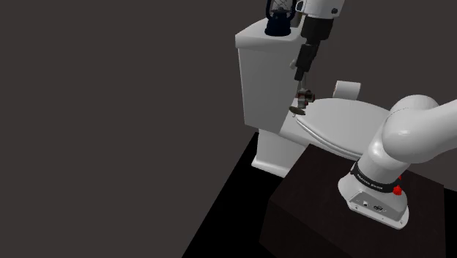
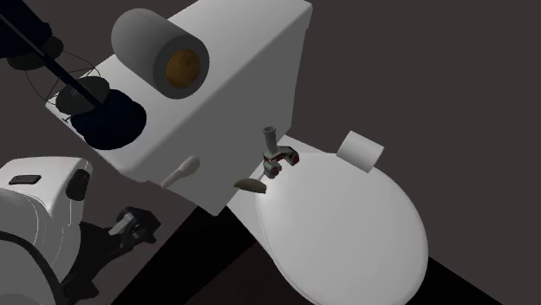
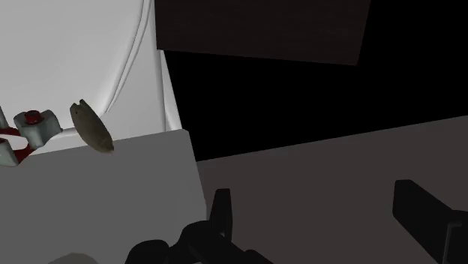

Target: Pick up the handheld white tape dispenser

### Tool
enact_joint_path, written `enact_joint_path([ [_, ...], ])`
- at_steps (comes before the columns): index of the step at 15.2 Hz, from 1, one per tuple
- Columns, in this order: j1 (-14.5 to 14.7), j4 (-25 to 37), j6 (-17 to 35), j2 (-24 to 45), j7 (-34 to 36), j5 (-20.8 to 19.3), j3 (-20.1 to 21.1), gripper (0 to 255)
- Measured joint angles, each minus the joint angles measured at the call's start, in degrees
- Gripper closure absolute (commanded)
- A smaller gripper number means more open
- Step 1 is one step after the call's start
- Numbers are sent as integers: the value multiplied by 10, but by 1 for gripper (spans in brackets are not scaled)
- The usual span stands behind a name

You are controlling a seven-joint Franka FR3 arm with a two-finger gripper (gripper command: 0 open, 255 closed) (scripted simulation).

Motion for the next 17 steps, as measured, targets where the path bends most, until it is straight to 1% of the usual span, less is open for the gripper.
enact_joint_path([
  [1,0,0,0,0,0,0,0,0],
  [3,-6,-17,22,-4,-9,-4,-11,0],
  [7,-32,-80,88,-27,-47,-23,-58,0],
  [8,-38,-88,105,-25,-55,-26,-68,0],
  [13,-72,-143,207,-12,-109,-45,-135,0],
  [17,-90,-173,296,22,-156,-50,-192,0],
])
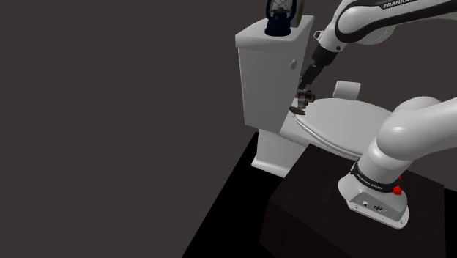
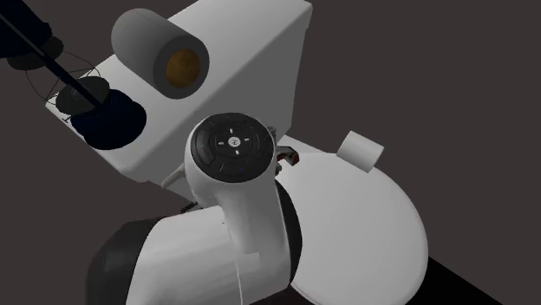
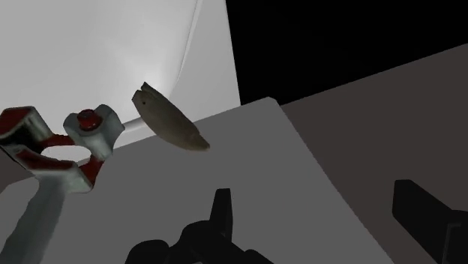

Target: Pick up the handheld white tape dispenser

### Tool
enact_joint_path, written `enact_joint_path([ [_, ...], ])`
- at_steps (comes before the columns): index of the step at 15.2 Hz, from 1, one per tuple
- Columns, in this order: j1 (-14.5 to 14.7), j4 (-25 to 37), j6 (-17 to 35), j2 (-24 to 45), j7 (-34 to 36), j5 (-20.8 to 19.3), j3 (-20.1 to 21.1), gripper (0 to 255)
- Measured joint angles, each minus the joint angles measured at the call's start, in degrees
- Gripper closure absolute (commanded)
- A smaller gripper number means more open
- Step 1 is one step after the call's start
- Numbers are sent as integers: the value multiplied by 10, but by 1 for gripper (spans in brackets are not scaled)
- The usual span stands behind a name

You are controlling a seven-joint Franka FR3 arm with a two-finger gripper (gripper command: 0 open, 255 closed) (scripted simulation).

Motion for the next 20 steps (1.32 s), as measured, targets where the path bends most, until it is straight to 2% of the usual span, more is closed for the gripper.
enact_joint_path([
  [4,-5,-20,92,48,-57,8,-67,0],
  [6,3,-19,136,81,-89,21,-105,0],
  [8,20,-14,177,114,-126,42,-147,0],
  [11,67,-3,238,169,-203,93,-234,0],
  [14,150,18,284,218,-294,173,-341,0],
  [16,237,39,305,250,-371,246,-440,0],
  [17,297,59,307,268,-413,289,-506,0],
  [18,379,77,314,285,-459,340,-588,0],
  [20,456,91,321,287,-496,374,-672,0],
])
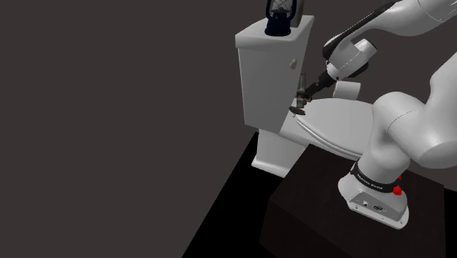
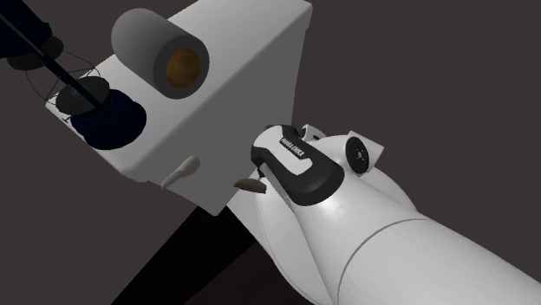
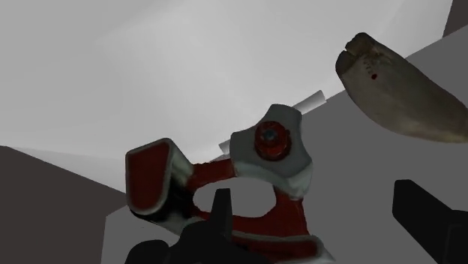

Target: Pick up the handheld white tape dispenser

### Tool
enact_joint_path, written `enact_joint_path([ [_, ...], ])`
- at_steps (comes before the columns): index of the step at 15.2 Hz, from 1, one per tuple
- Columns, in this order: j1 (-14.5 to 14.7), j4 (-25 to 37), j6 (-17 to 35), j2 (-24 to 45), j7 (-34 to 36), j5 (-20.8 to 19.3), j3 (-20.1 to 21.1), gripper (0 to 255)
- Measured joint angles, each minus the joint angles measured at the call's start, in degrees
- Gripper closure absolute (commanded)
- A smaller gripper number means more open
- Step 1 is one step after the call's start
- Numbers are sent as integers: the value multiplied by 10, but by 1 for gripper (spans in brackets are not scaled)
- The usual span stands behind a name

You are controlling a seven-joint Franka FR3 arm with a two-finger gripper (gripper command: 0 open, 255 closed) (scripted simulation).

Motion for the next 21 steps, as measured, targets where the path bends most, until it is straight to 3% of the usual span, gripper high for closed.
enact_joint_path([
  [2,73,7,15,-7,-19,11,-74,0],
  [7,179,4,64,-49,-33,-3,-184,0],
  [8,189,5,68,-52,-32,-5,-192,255],
  [18,197,6,72,-56,-33,-7,-201,255],
  [21,163,7,52,-37,-29,2,-165,255],
])
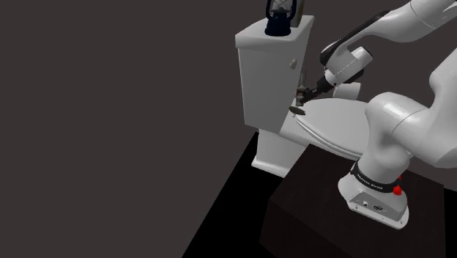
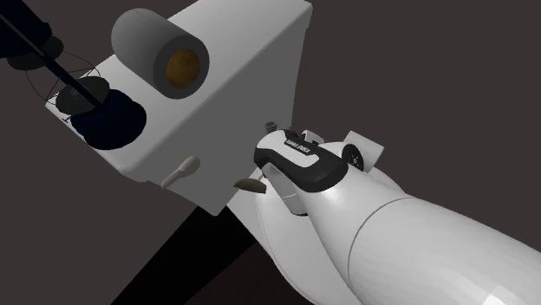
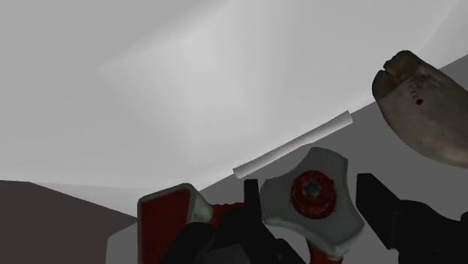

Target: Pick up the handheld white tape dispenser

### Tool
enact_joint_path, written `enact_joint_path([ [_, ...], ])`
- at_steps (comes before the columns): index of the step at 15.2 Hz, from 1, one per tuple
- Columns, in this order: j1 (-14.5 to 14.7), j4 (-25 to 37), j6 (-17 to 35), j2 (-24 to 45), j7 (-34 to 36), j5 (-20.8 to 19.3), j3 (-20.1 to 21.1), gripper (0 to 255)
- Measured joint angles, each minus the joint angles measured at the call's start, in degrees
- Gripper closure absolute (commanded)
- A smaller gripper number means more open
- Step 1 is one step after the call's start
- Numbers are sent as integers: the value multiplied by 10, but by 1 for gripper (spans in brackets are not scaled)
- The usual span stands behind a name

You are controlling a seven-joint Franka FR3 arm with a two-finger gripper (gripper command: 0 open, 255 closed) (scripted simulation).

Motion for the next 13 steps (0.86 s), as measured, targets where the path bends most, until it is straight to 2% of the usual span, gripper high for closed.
enact_joint_path([
  [4,-92,1,-39,34,5,15,92,255],
  [6,-158,-2,-56,44,13,14,157,255],
  [9,-241,-1,-75,44,44,-10,239,255],
  [12,-316,-3,-89,30,86,-51,311,255],
  [13,-323,-1,-92,29,91,-57,318,255],
])
